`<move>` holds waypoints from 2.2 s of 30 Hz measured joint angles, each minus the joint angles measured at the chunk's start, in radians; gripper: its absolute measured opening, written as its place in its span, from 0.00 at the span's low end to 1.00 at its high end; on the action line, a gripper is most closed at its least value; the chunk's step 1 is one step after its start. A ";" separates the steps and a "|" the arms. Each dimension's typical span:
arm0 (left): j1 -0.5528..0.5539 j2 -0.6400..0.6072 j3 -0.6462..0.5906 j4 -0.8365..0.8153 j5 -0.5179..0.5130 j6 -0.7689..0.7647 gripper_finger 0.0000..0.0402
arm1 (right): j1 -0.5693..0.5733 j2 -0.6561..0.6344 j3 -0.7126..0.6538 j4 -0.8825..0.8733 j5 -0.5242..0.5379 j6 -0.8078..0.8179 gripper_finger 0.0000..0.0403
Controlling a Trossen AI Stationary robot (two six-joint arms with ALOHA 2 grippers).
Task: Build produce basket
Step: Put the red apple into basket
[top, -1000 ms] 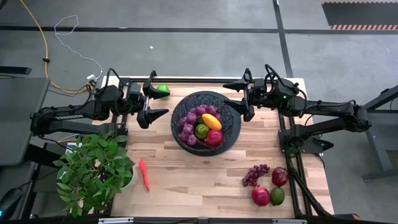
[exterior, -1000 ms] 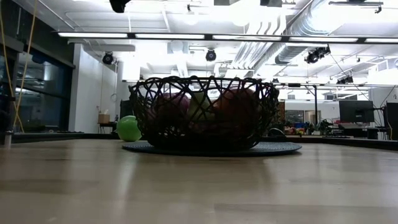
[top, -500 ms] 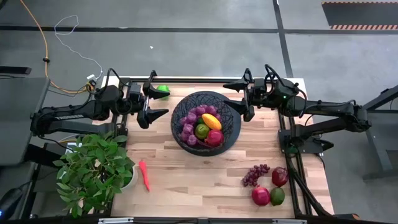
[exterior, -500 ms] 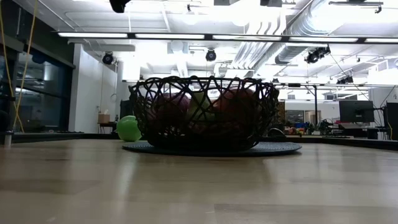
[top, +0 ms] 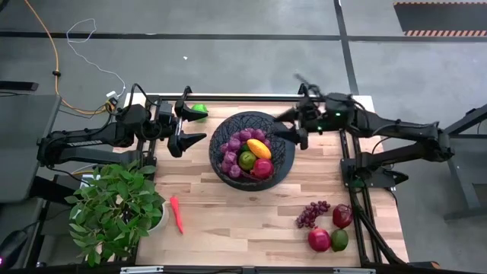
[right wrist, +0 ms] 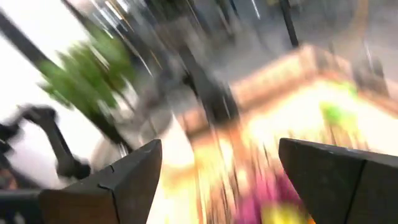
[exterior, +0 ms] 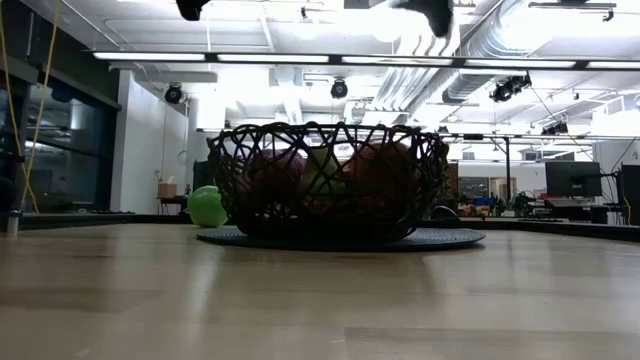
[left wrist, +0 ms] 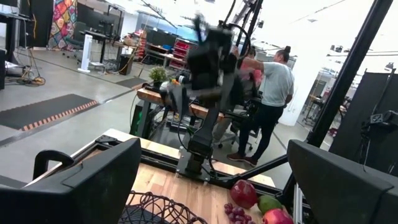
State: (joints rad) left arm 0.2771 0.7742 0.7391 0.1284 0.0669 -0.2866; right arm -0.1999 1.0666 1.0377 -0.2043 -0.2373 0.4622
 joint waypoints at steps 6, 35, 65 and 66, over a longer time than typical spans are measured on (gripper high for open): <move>0.000 0.000 0.000 0.000 0.000 -0.002 0.97 | 0.099 -0.005 0.080 -0.630 -0.058 0.222 0.76; 0.000 0.000 0.000 0.001 0.000 -0.001 0.97 | 0.914 -0.002 -0.290 -0.782 -0.159 1.589 0.76; 0.000 0.000 0.000 0.001 -0.009 -0.018 0.97 | 0.982 0.052 -0.400 -0.727 -0.115 1.731 0.76; 0.000 0.000 0.000 0.001 -0.010 -0.018 0.97 | 0.982 0.059 -0.399 -0.727 -0.118 1.733 0.76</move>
State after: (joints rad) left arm 0.2771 0.7738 0.7391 0.1295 0.0570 -0.3042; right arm 0.7818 1.1260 0.6386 -0.9309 -0.3548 2.1950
